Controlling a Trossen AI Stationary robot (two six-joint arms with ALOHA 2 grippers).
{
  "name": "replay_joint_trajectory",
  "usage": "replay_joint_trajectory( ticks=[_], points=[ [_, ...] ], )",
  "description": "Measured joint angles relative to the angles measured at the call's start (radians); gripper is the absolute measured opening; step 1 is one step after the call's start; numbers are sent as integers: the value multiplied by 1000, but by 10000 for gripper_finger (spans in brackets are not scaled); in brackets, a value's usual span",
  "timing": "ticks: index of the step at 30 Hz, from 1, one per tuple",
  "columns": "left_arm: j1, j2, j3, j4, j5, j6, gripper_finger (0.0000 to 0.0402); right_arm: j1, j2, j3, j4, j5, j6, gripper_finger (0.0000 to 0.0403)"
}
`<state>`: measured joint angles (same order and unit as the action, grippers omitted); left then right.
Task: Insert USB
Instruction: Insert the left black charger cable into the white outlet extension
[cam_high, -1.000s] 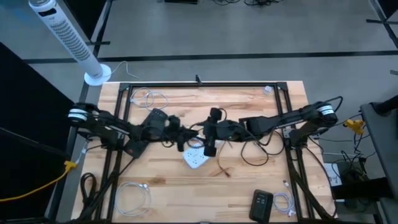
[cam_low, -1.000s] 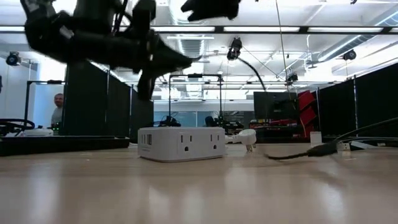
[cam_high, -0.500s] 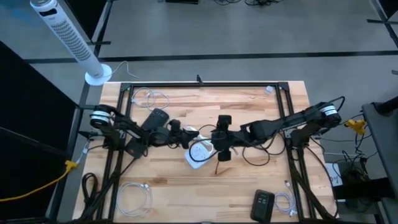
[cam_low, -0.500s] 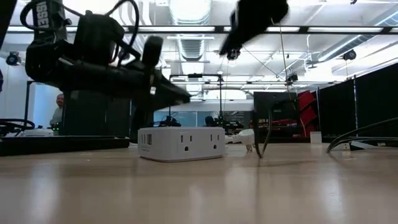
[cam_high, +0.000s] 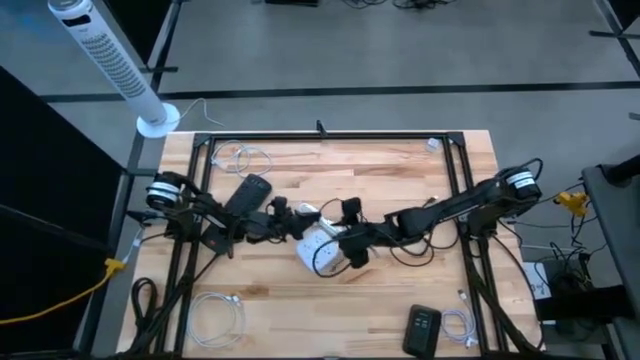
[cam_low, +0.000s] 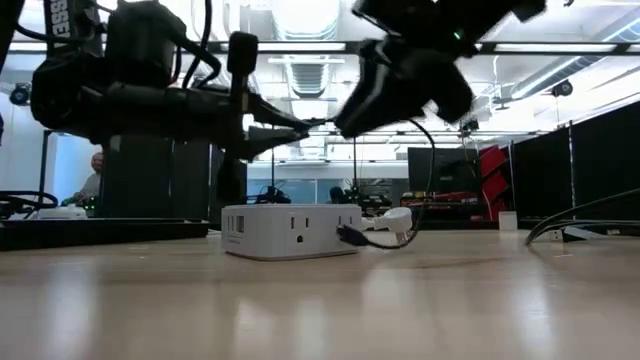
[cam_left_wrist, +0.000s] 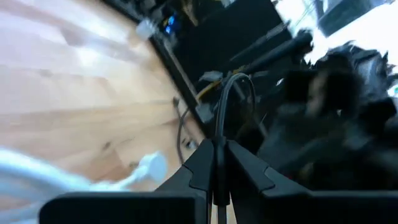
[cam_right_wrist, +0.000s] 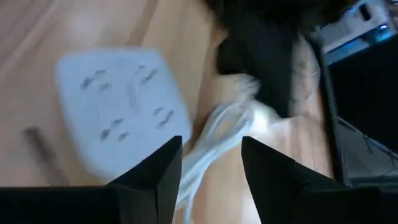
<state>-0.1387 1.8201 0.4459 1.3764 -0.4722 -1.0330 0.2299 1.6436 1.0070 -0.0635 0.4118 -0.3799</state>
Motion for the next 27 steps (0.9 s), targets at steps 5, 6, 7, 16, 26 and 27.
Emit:
replay_joint_trajectory(
  ticks=[5,6,7,16,26,27],
  points=[
    [0,-18,8,47,-8,1,20,-3,52,-46,174,11,25,127],
    [0,-20,10,50,-2,0,20,-3,63,-54,232,12,22,121],
    [0,-22,22,50,4,-1,20,-2,68,-65,254,17,16,114],
    [-6,-57,35,47,54,3,20,-2,117,-60,453,48,-97,36],
    [-6,-70,31,43,71,28,20,1,102,-58,504,104,-165,2],
    [-6,-70,29,40,73,29,20,2,102,-55,507,113,-179,1]
  ],
)
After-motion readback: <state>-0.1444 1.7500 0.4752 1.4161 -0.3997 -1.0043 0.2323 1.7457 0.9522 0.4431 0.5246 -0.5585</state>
